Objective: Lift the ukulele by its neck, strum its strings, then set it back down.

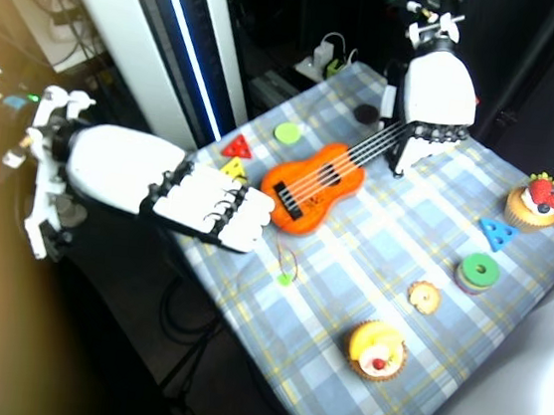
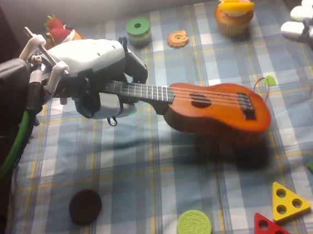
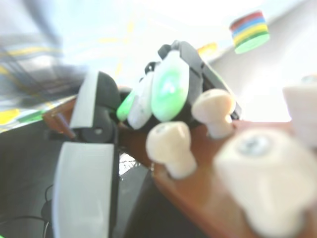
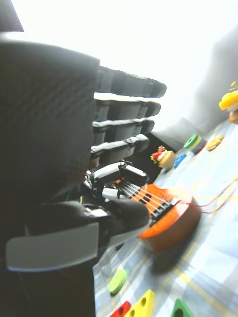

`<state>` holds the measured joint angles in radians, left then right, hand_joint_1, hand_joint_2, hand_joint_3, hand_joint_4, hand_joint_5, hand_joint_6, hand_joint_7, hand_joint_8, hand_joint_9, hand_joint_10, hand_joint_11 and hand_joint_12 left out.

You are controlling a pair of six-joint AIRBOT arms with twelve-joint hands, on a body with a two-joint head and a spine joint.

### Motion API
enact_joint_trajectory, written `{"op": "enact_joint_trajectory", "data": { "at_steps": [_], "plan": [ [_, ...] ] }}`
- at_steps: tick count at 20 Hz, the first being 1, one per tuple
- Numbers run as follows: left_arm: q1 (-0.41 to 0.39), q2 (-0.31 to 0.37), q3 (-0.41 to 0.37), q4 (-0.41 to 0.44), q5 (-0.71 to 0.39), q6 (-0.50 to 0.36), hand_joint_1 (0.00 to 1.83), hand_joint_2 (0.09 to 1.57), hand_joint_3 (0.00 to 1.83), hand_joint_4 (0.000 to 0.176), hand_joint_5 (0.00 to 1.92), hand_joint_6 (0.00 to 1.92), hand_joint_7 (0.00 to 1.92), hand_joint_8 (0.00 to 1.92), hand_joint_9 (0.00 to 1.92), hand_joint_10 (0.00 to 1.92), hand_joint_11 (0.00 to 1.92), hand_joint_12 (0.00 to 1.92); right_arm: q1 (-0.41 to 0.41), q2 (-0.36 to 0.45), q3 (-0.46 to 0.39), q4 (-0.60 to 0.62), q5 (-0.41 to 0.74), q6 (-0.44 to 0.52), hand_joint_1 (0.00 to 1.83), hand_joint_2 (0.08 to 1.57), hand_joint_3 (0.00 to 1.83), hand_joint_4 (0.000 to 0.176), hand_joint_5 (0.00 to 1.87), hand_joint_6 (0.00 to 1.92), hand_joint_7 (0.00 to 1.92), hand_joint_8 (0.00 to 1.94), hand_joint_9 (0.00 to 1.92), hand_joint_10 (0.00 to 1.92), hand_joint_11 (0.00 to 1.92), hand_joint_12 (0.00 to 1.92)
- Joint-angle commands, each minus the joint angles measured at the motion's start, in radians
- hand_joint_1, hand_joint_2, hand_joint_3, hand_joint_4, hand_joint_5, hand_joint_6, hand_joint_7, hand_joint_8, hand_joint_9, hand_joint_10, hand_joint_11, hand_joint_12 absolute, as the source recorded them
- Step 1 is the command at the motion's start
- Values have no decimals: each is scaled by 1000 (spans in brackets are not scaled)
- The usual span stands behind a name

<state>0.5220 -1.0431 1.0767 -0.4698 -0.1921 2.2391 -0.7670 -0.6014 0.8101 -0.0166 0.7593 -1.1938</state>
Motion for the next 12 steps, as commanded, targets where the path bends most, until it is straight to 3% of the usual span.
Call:
{"op": "enact_joint_trajectory", "data": {
  "at_steps": [1, 3, 5, 7, 9, 10, 11, 12],
  "plan": [
    [-16, 7, 0, 22, -118, -40, 1222, 1270, 12, 0, 897, 1917, 1211, 1921, 1418, 1921, 1497, 1921, 18, 6, 2, -2, 124, 12, 453, 1271, 0, 18, 0, 0, 0, 0, 0, 0, 0, 0],
    [-16, 14, -5, 54, -148, -85, 1296, 1248, 0, 0, 949, 1921, 1261, 1921, 1459, 1921, 1560, 1921, 44, 6, 2, -21, 123, 14, 361, 1236, 0, 32, 0, 0, 0, 0, 0, 0, 1, 0],
    [-16, 21, -15, 59, -173, -92, 1381, 1228, 0, 0, 973, 1921, 1311, 1921, 1479, 1921, 1584, 1921, 61, 6, 2, -35, 123, 14, 299, 1229, 0, 29, 0, 0, 0, 0, 0, 0, 0, 0],
    [-13, 27, -17, 113, -197, -166, 1399, 1234, 0, 0, 994, 1921, 1333, 1921, 1484, 1921, 1579, 1921, 72, 6, 2, -45, 124, 16, 305, 1243, 0, 35, 0, 0, 0, 0, 0, 0, 0, 0],
    [-10, 30, -23, 121, -207, -171, 1382, 1238, 0, 0, 973, 1921, 1333, 1921, 1481, 1921, 1575, 1921, 86, 6, 2, -54, 125, 17, 280, 1251, 0, 52, 0, 0, 0, 0, 0, 0, 0, 0],
    [-10, 29, -22, 121, -205, -171, 1360, 1234, 0, 0, 960, 1921, 1330, 1921, 1483, 1921, 1584, 1921, 95, 6, 3, -62, 125, 21, 272, 1244, 0, 73, 0, 0, 0, 0, 0, 0, 0, 0],
    [-10, 27, -20, 121, -206, -171, 1360, 1234, 0, 0, 960, 1921, 1330, 1921, 1483, 1921, 1584, 1921, 104, 6, 3, -74, 125, 27, 272, 1244, 0, 73, 0, 0, 0, 0, 0, 0, 0, 0],
    [-11, 24, -17, 120, -206, -171, 1352, 1224, 0, 0, 946, 1921, 1327, 1921, 1480, 1921, 1570, 1921, 111, 6, 7, -88, 123, 44, 180, 1181, 0, 86, 0, 0, 0, 0, 0, 0, 0, 0]
  ]
}}
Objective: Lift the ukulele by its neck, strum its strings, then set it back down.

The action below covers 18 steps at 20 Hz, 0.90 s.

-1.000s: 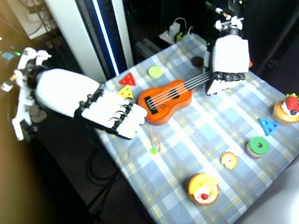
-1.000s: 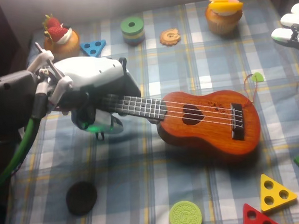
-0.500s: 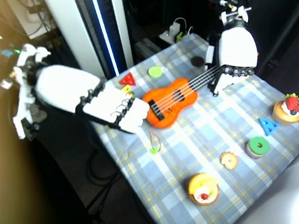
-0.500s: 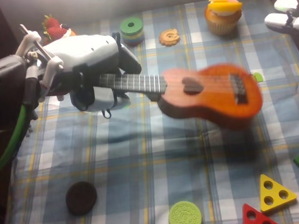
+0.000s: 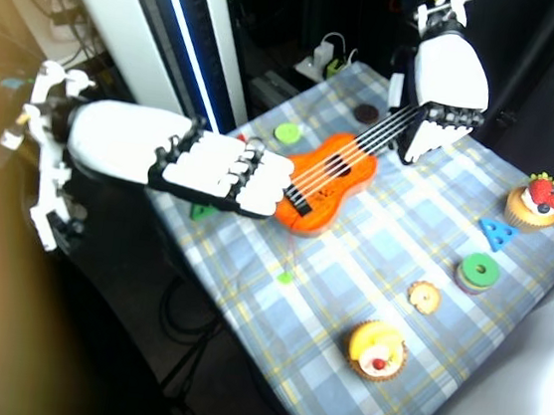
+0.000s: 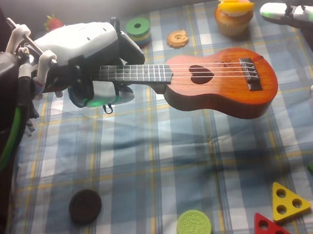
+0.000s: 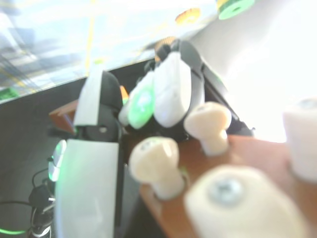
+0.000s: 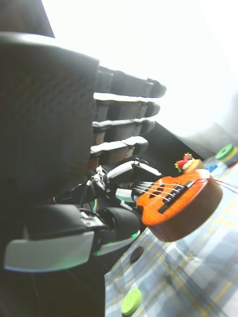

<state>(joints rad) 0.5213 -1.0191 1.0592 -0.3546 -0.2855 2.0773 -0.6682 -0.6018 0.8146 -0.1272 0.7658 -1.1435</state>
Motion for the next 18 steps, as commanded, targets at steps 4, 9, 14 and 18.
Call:
{"op": "enact_joint_trajectory", "data": {
  "at_steps": [4, 9, 14, 18],
  "plan": [
    [-12, -10, 5, 3, -125, -10, 1399, 1222, 0, 0, 961, 1921, 1339, 1921, 1508, 1921, 1609, 1921, 57, -20, 42, -45, 59, 96, 218, 1196, 0, 69, 39, 14, 0, 0, 0, 0, 9, 4],
    [-10, -10, 6, 2, -127, -10, 1309, 1241, 1, 0, 905, 1921, 1303, 1921, 1472, 1921, 1564, 1921, 190, -32, 51, -160, -88, 111, 89, 1122, 0, 93, 298, 6, 0, 0, 0, 0, 0, 180],
    [-10, -10, 7, 2, -128, -10, 1326, 1251, 3, 0, 928, 1921, 1308, 1921, 1482, 1921, 1584, 1921, 392, -36, 73, -510, -277, 381, 994, 1172, 6, 55, 345, 9, 0, 0, 0, 0, 0, 1],
    [-10, -10, 8, 3, -128, -10, 1340, 1247, 0, 0, 950, 1921, 1326, 1921, 1496, 1921, 1594, 1921, 483, -52, 73, -787, -355, 581, 787, 1160, 1, 23, 221, 19, 9, 3, 0, 0, 4, 2]
  ]
}}
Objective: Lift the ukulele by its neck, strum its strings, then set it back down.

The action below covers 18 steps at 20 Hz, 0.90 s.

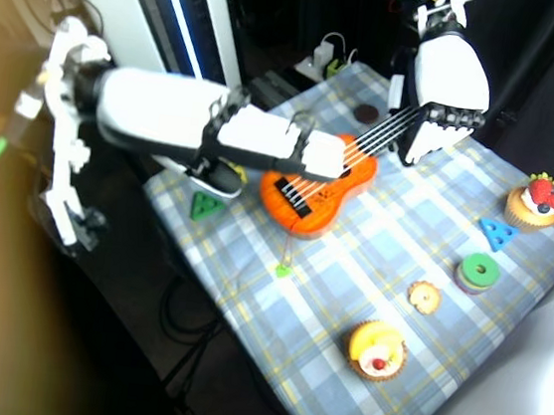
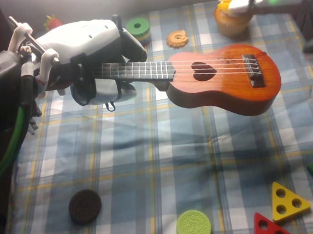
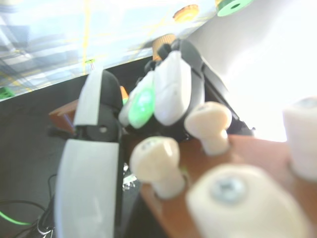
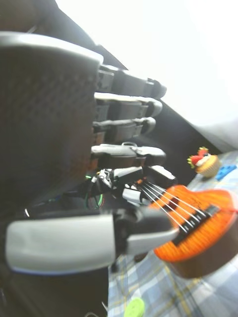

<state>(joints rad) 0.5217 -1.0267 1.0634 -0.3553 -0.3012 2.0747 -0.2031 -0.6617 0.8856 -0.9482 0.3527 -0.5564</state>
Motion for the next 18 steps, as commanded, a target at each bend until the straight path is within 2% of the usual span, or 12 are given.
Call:
{"op": "enact_joint_trajectory", "data": {
  "at_steps": [1, 3, 4, 7, 9, 10, 11, 12, 13, 15, 16, 18],
  "plan": [
    [-11, -3, 4, 4, -112, -7, 1305, 1253, 3, 0, 943, 1921, 1312, 1921, 1486, 1921, 1585, 1921, 24, 5, 2, 6, 54, 11, 751, 1164, 3, 21, 208, 12, 9, 3, 0, 0, 4, 2],
    [-13, -4, 3, 6, -112, -7, 1331, 1240, 0, 0, 917, 1921, 1291, 1921, 1476, 1921, 1582, 1921, 40, -4, 2, -95, 35, 89, 846, 1221, 20, 15, 144, 1, 0, 0, 0, 0, 40, 28],
    [-13, -4, 3, 6, -113, -7, 1313, 1250, 1, 0, 910, 1921, 1287, 1921, 1471, 1921, 1577, 1921, 49, -9, 3, -142, 26, 126, 876, 1250, 15, 2, 160, 10, 0, 0, 0, 0, 7, 158],
    [-14, -4, 3, 7, -115, -7, 1323, 1241, 0, 0, 934, 1921, 1277, 1921, 1447, 1921, 1539, 1921, 73, -19, 6, -275, 4, 229, 988, 1268, 2, 0, 240, 6, 38, 1, 2, 0, 0, 561],
    [-14, -4, 2, 7, -116, -7, 1346, 1238, 0, 0, 948, 1921, 1287, 1921, 1460, 1921, 1555, 1921, 80, -21, 6, -318, -5, 263, 933, 1238, 0, 0, 299, 11, 82, 4, 33, 13, 0, 883],
    [-14, -4, 2, 7, -117, -7, 1333, 1243, 0, 0, 934, 1921, 1284, 1921, 1462, 1921, 1563, 1921, 80, -21, 5, -330, -8, 271, 893, 1233, 0, 0, 316, 8, 37, 11, 6, 2, 0, 634],
    [-14, -4, 1, 7, -119, -7, 1343, 1242, 0, 0, 949, 1921, 1287, 1921, 1467, 1921, 1572, 1921, 80, -21, 5, -337, -10, 276, 898, 1229, 0, 0, 387, 21, 28, 3, 0, 0, 0, 496],
    [-13, -4, 1, 7, -120, -7, 1339, 1253, 4, 0, 940, 1921, 1283, 1921, 1462, 1921, 1566, 1921, 80, -21, 5, -351, -15, 288, 947, 1226, 1, 0, 586, 67, 69, 1, 0, 0, 0, 379],
    [-13, -3, 0, 7, -121, -7, 1348, 1240, 0, 0, 940, 1921, 1286, 1921, 1463, 1921, 1565, 1921, 80, -21, 5, -359, -19, 293, 945, 1227, 1, 0, 598, 43, 80, 0, 0, 0, 0, 204],
    [-13, -3, -1, 7, -122, -7, 1370, 1229, 0, 0, 969, 1921, 1317, 1921, 1484, 1921, 1583, 1921, 80, -21, 5, -367, -20, 299, 836, 1226, 0, 0, 383, 1, 54, 0, 0, 0, 0, 260],
    [-13, -3, -1, 7, -123, -7, 1382, 1231, 0, 0, 966, 1921, 1318, 1921, 1484, 1921, 1583, 1921, 80, -21, 5, -372, -20, 302, 905, 1198, 0, 0, 303, 5, 47, 0, 0, 0, 0, 257],
    [-13, -3, -1, 7, -124, -8, 1379, 1226, 0, 0, 962, 1921, 1316, 1921, 1482, 1921, 1576, 1921, 80, -27, 6, -385, -20, 307, 1002, 1175, 0, 0, 383, 21, 33, 1, 0, 0, 0, 21]
  ]
}}
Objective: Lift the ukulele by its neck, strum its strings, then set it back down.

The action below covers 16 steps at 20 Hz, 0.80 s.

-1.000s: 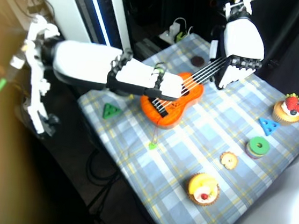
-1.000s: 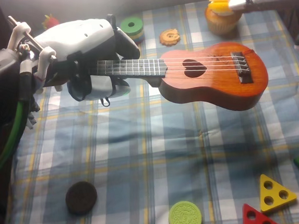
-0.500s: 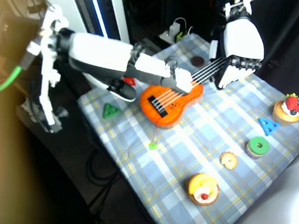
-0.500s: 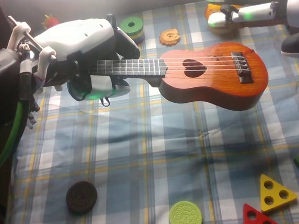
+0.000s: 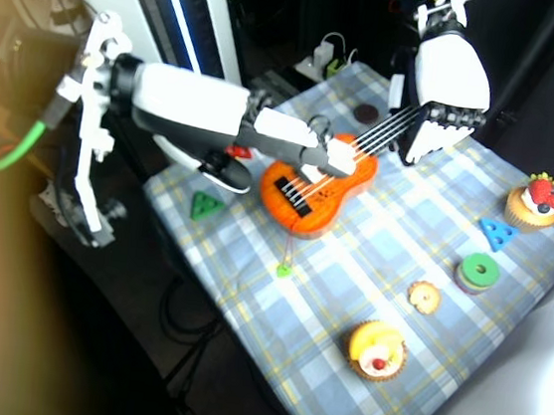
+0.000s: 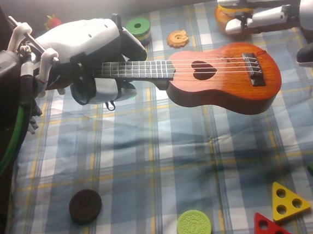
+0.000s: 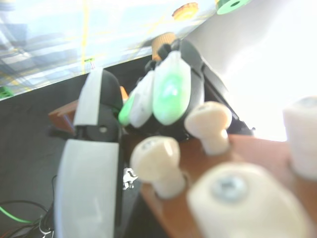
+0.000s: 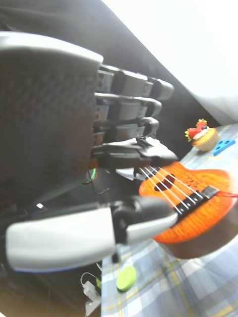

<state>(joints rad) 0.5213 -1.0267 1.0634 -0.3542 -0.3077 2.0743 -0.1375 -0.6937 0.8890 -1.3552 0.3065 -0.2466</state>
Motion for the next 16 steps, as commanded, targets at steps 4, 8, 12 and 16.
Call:
{"op": "enact_joint_trajectory", "data": {
  "at_steps": [4, 8, 12, 16],
  "plan": [
    [-13, -6, -1, 6, -121, -8, 1355, 1225, 0, 0, 919, 1921, 1295, 1921, 1479, 1921, 1589, 1921, 15, 2, 3, 22, 26, -3, 1028, 1365, 96, 16, 495, 64, 10, 0, 0, 0, 0, 0],
    [-15, -6, -2, 6, -126, -9, 1260, 1215, 12, 0, 798, 1827, 1329, 1921, 1495, 1921, 1588, 1921, 16, 0, 5, 23, 27, -3, 1084, 1049, 879, 2, 410, 8, 26, 1, 0, 0, 0, 0],
    [-17, -6, -4, 7, -131, -11, 1297, 1218, 9, 0, 859, 1921, 1296, 1921, 1458, 1921, 1534, 1921, 18, -3, 7, 23, 27, -3, 1212, 1033, 853, 12, 361, 3, 15, 1, 0, 0, 0, 0],
    [-16, -5, -5, 7, -134, -11, 1322, 1201, 0, 0, 865, 1921, 1293, 1921, 1450, 1921, 1520, 1921, 20, -3, 9, 26, 26, -3, 1046, 1118, 631, 0, 352, 2, 0, 0, 0, 0, 0, 0]
  ]
}}
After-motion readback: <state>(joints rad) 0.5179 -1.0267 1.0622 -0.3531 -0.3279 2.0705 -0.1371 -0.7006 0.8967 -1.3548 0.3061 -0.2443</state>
